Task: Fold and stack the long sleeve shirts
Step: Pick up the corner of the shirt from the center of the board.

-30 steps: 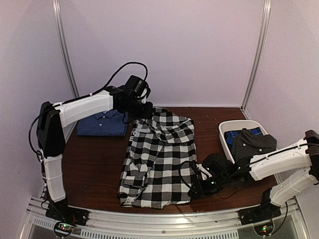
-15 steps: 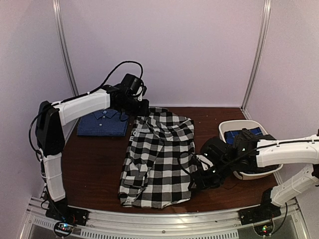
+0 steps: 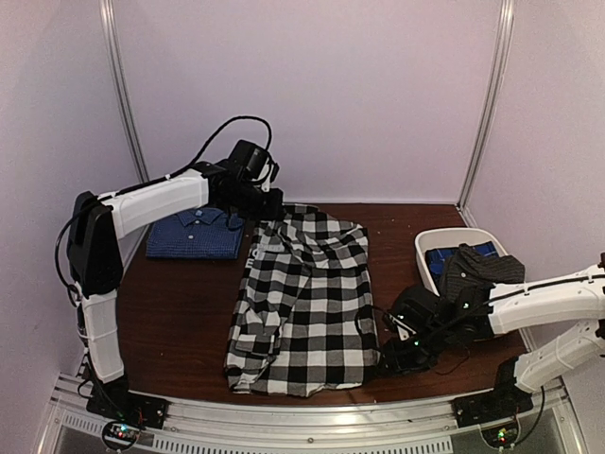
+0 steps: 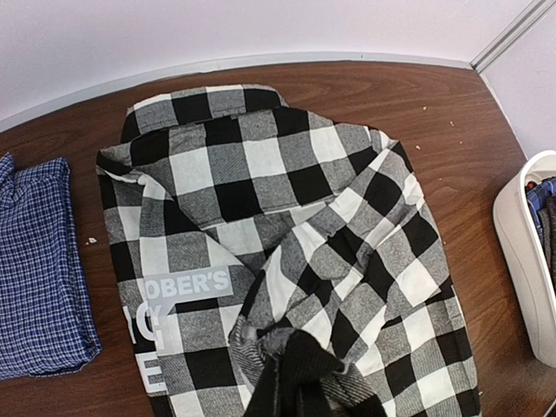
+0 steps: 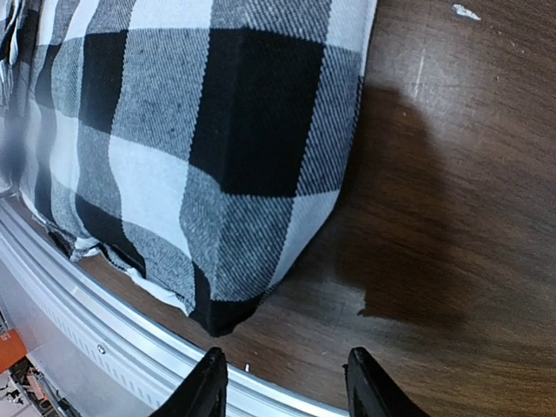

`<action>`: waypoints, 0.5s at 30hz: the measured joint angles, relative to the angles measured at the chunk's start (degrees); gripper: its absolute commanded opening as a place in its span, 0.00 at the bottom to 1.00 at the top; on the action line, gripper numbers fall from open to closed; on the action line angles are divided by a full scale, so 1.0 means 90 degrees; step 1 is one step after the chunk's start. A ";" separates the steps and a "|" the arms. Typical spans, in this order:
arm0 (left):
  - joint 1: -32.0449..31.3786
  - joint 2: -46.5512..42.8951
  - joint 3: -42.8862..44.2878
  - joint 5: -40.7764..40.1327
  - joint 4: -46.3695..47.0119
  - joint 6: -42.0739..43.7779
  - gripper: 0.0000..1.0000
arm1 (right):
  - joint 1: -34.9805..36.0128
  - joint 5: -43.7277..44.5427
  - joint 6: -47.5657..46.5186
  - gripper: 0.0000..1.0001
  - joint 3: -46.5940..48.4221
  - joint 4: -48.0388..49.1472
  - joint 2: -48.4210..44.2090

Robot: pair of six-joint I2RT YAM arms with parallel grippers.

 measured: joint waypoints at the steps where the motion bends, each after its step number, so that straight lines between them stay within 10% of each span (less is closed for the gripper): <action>1: 0.0000 0.0000 0.0000 0.0036 0.0002 0.0012 0.00 | 0.0000 0.0041 0.0017 0.48 -0.0032 0.0068 0.0017; 9: 0.0000 0.0000 0.0170 0.0216 0.0010 0.0104 0.00 | -0.0002 0.0318 0.0073 0.43 -0.0102 0.1226 0.0568; 15: 0.0000 0.0000 0.0627 0.0240 0.0092 0.0192 0.00 | -0.0007 0.0396 0.0068 0.18 -0.0117 0.1705 0.0967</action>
